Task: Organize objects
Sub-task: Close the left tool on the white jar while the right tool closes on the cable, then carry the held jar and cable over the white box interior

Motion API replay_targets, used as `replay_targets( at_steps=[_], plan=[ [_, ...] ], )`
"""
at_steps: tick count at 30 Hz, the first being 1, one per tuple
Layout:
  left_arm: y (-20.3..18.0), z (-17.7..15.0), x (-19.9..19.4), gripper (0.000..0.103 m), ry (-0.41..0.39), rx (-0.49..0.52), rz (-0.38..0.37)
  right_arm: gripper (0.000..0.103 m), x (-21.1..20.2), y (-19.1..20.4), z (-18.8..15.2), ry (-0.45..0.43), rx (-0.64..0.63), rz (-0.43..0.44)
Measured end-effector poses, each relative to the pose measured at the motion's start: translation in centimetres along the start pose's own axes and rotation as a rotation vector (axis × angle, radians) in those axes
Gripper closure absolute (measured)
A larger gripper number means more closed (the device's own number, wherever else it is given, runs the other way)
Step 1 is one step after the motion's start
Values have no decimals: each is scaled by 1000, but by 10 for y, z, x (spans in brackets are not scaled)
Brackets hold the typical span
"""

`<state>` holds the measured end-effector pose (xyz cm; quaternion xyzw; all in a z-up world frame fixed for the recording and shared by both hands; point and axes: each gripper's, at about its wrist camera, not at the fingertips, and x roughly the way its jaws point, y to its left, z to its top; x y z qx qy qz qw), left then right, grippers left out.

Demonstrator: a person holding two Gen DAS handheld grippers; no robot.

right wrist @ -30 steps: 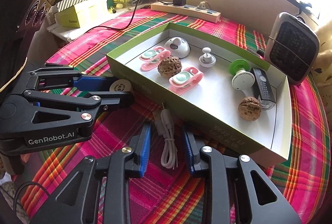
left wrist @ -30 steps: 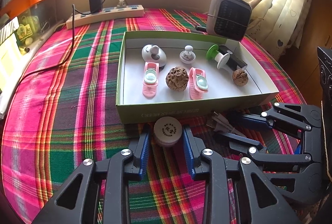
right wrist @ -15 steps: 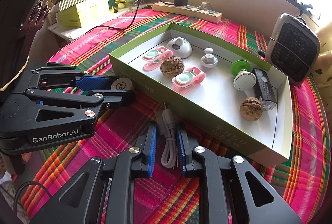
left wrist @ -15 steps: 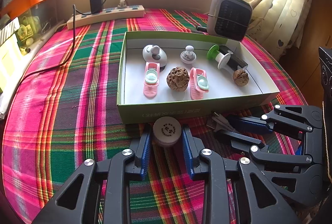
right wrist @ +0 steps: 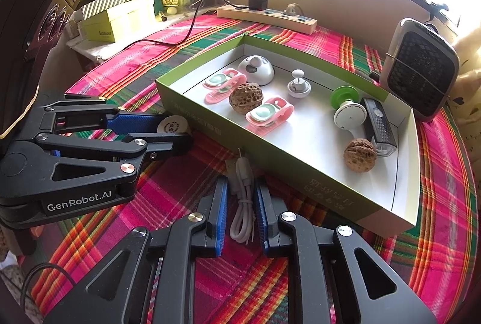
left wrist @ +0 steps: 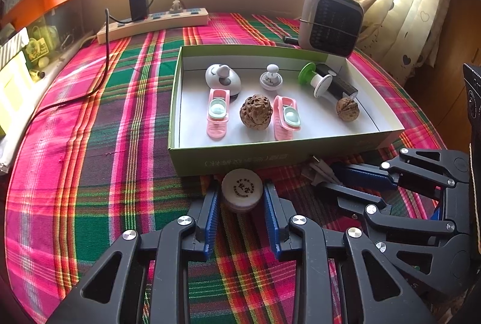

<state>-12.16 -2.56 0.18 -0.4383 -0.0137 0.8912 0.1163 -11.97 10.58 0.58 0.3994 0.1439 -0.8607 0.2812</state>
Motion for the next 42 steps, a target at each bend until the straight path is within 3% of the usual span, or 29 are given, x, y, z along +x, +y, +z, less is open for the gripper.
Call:
replay_targets(
  at_steps=[42],
  plan=[
    [-20,16,-31,77,-68,56,0,85,-39,-13,4,-79,76,5]
  ],
)
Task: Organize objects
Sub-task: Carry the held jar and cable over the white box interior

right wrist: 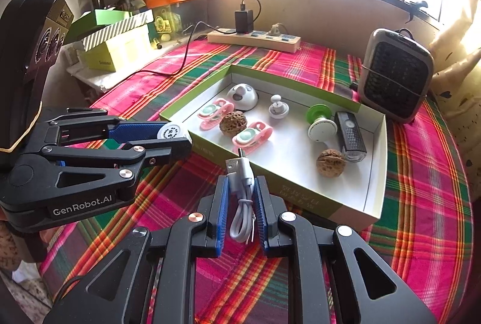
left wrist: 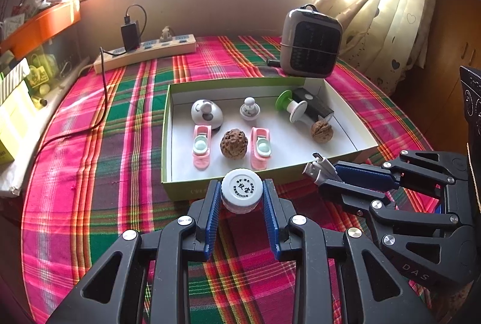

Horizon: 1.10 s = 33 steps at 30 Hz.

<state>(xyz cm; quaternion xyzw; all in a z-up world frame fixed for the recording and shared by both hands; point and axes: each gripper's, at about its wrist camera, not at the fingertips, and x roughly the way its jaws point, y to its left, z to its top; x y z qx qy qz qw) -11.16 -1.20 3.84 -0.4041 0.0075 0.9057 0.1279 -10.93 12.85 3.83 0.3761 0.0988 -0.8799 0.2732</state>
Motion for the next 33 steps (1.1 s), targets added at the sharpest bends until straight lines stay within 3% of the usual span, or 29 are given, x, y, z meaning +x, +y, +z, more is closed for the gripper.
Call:
replay_targets(
  at_steps=[33],
  plan=[
    [-1,57,35,77,-9,46,-40,85,16,-49,32,16,82,-76]
  ],
)
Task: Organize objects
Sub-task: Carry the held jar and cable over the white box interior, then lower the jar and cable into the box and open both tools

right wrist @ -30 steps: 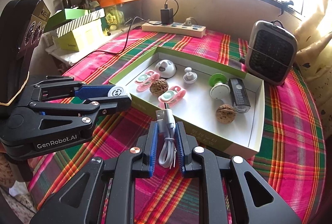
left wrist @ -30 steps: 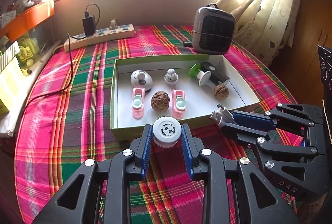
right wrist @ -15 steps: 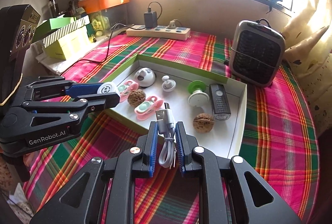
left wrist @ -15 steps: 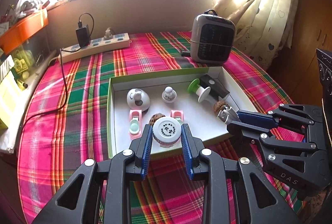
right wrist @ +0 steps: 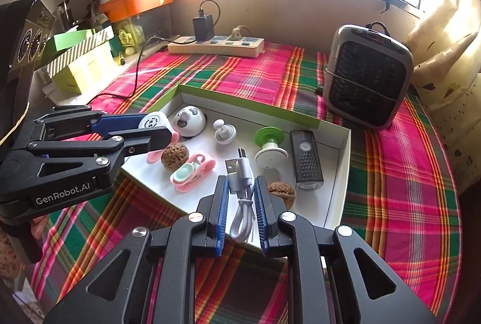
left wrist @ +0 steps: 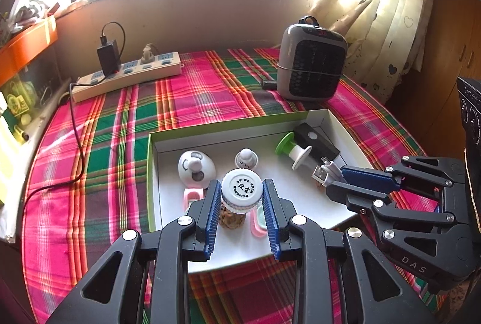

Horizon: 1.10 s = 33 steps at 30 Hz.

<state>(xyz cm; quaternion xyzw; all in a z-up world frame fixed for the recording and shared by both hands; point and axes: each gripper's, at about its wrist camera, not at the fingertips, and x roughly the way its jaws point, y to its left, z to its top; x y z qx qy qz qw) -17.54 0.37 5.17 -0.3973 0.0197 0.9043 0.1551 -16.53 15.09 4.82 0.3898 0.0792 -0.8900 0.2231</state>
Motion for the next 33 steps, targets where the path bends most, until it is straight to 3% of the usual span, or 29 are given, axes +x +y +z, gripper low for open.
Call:
replay_targets(
  at_steps=[33],
  plan=[
    [10,17,65,77,98,4,-5,85,52,-10,11,94,15,36]
  ],
)
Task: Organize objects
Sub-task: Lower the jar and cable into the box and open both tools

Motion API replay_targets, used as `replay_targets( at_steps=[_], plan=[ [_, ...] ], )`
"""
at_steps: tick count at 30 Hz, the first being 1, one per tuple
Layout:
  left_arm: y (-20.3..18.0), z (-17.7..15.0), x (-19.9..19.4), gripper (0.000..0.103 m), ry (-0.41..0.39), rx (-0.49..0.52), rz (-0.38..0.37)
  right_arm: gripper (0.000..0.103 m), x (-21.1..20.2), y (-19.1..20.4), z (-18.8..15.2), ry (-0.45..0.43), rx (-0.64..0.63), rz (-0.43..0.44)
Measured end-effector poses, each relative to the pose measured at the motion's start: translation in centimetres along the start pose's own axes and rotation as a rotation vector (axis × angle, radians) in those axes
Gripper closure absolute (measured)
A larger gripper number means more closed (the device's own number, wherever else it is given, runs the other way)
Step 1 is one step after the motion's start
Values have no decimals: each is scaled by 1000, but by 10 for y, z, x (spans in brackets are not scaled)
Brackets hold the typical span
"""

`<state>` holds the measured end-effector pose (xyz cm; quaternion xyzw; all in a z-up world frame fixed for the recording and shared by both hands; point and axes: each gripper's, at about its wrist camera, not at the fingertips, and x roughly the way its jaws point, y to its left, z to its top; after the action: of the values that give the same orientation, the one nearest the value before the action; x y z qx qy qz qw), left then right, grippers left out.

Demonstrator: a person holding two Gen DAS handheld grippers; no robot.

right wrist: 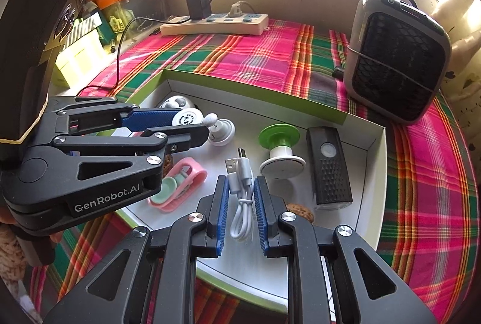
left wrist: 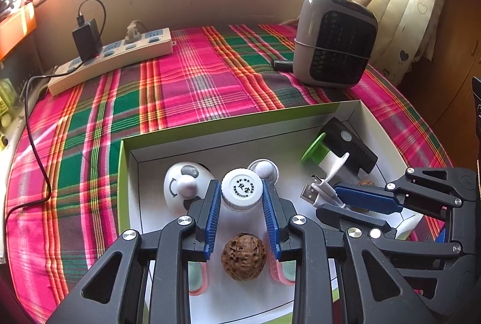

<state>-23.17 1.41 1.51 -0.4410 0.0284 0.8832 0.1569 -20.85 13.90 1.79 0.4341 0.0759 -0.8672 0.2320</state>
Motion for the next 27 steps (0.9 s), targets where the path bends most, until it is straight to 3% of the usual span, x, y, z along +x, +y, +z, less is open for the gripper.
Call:
replay_targets(
  at_steps=[27],
  plan=[
    [1,-2,7,77,23,-1,9,85,10,0,0,14,-16,-16]
  ],
)
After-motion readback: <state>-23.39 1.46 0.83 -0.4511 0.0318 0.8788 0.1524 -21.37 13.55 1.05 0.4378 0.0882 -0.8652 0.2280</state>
